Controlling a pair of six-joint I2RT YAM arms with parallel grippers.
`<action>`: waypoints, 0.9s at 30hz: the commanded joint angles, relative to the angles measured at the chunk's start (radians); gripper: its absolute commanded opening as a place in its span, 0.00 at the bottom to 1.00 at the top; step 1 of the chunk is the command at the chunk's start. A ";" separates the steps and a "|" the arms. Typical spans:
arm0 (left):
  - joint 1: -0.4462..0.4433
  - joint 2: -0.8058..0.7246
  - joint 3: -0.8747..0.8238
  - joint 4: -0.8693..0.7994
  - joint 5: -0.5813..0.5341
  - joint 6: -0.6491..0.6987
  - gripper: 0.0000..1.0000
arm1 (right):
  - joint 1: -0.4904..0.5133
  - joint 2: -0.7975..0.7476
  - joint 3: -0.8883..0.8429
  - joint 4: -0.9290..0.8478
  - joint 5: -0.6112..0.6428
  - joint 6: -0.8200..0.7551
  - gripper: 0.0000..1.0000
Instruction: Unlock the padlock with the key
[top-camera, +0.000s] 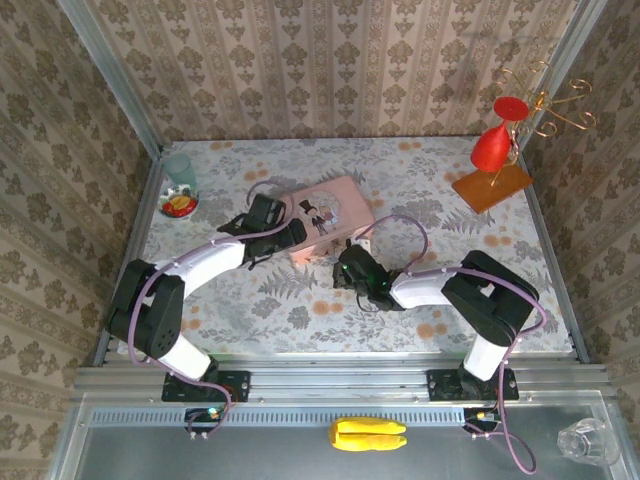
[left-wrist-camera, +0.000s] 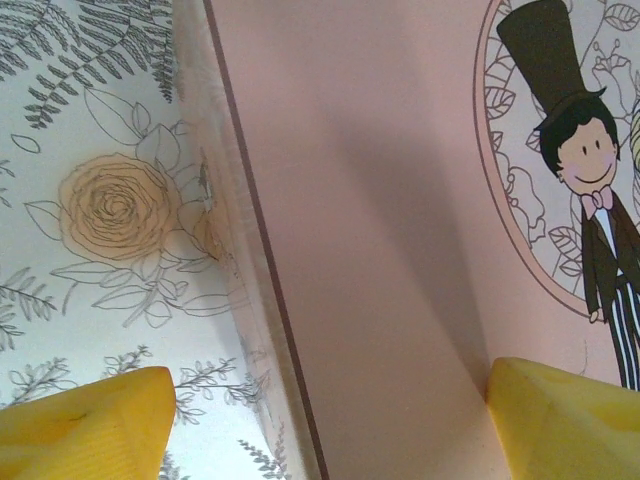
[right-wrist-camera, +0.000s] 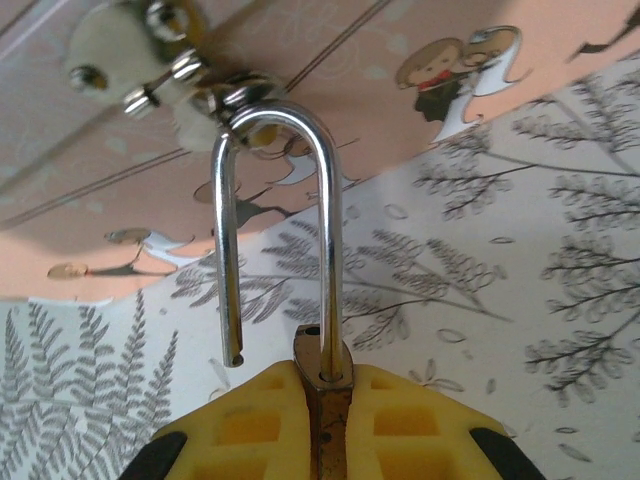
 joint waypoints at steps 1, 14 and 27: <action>-0.028 0.031 -0.049 -0.088 -0.038 -0.057 0.82 | -0.036 -0.026 0.012 0.013 0.033 0.078 0.00; -0.069 0.031 -0.079 -0.063 -0.072 -0.103 0.81 | -0.131 -0.008 0.057 -0.007 -0.075 0.126 0.00; -0.081 0.040 -0.115 -0.005 -0.052 -0.120 0.81 | -0.174 0.050 0.141 -0.054 -0.145 0.223 0.00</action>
